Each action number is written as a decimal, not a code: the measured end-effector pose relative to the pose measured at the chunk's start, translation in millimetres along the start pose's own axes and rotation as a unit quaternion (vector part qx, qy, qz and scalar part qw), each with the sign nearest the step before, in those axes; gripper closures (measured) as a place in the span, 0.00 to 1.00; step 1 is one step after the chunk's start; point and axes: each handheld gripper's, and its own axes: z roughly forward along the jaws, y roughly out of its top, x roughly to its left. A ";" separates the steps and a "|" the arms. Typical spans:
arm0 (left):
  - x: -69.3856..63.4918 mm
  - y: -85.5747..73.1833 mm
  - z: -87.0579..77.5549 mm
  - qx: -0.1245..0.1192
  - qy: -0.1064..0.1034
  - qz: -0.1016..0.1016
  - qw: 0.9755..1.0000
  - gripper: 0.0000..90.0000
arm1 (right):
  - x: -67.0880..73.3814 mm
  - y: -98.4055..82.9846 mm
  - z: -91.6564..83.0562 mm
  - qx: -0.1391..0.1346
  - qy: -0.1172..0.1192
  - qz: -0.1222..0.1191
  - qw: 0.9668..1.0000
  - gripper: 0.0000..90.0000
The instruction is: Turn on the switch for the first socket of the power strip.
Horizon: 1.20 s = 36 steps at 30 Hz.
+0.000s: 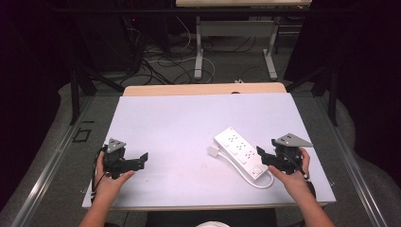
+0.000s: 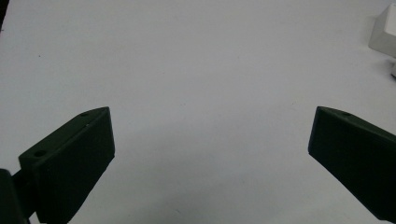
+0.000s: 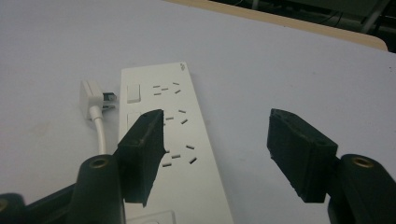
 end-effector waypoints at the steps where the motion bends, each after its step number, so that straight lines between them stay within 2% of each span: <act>1: 0.0 0.0 0.0 0.000 0.000 0.000 1.000 0.01 | 0.5 -0.2 -0.3 0.002 -0.004 -0.003 1.000 0.43; 5: 0.5 0.0 -0.3 -0.001 0.001 0.001 1.000 0.01 | 1.2 -0.5 -0.3 -0.004 -0.007 -0.011 1.000 0.50; 10: 0.0 -0.2 0.2 -0.002 0.001 0.000 1.000 0.01 | 2.9 -1.7 0.9 -0.002 0.003 -0.005 1.000 0.57; 18: 0.3 -0.3 0.4 -0.003 0.001 0.001 1.000 0.01 | 6.2 -4.4 7.7 0.002 0.012 -0.011 1.000 0.61; 20: 0.3 -0.1 0.1 0.000 0.001 0.000 1.000 0.01 | 8.8 -4.6 8.3 0.007 0.017 -0.004 1.000 0.61; 23: 0.0 -0.1 0.3 -0.002 0.001 -0.002 1.000 0.01 | 9.8 -5.7 11.0 0.006 0.019 -0.010 1.000 0.61; 29: -0.2 0.1 0.1 0.000 0.001 -0.001 1.000 0.01 | 14.4 -8.5 15.6 0.018 0.035 -0.004 0.999 0.68; 30: -0.3 0.1 0.2 0.000 0.001 -0.001 1.000 0.01 | 13.9 -9.1 17.2 0.014 0.031 -0.013 0.999 0.69; 31: -0.3 0.2 0.2 0.000 0.001 0.000 1.000 0.01 | 15.5 -9.4 17.5 0.020 0.035 -0.007 0.999 0.70; 36: -1.0 0.0 0.8 -0.001 0.001 -0.002 1.000 0.01 | 16.4 -11.2 22.4 0.023 0.035 -0.018 0.999 0.76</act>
